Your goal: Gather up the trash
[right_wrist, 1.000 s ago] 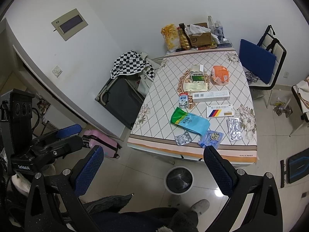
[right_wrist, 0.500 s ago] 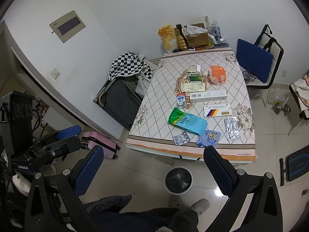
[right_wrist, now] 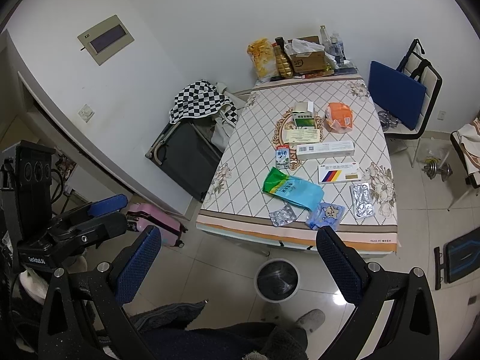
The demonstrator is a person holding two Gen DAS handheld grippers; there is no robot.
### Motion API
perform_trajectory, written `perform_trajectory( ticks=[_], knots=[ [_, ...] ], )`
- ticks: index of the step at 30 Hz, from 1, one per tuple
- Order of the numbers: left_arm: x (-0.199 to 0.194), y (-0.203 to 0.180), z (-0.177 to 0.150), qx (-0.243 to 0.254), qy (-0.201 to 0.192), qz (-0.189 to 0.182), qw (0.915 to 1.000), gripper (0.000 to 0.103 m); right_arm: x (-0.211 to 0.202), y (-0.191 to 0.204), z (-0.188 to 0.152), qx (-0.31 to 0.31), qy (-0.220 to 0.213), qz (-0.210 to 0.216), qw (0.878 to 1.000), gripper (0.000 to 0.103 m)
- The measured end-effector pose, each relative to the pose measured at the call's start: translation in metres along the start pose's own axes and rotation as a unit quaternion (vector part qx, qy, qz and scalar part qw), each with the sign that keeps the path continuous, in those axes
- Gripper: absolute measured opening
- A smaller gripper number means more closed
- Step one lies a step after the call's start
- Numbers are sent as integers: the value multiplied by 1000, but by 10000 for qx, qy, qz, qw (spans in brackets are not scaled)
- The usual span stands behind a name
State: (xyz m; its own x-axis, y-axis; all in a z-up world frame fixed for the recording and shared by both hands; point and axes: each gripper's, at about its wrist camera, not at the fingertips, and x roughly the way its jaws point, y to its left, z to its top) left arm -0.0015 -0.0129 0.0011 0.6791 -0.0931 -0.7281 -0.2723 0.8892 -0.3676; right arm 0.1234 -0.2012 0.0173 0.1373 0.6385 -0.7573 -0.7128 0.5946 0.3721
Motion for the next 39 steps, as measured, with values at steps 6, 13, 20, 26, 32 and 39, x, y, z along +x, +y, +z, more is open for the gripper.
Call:
perform_trajectory(
  ticks=[6,13,20,26,32,39],
  knots=[
    [-1,0,-1,20,12,-14,10000,103,1,1,1,4,1,6,10000,103],
    [2,-1,-2,41,16,-10,10000,103,3,2,2,4,9,6,10000,103],
    [2,-2,0,15,12,-13,10000,103,9,4,4,44,36,-11,10000,103],
    [5,0,0,25,42,6,10000,103,12,4,3,51,40,0,10000,103],
    [23,13,6,151,-52,1013,9947,103,22,-1,7,259,-11,-237,9994,103],
    [109,58,8,-42,267,2323,9723,103,74,-51,10,540,262,-1745,9828,103]
  ],
)
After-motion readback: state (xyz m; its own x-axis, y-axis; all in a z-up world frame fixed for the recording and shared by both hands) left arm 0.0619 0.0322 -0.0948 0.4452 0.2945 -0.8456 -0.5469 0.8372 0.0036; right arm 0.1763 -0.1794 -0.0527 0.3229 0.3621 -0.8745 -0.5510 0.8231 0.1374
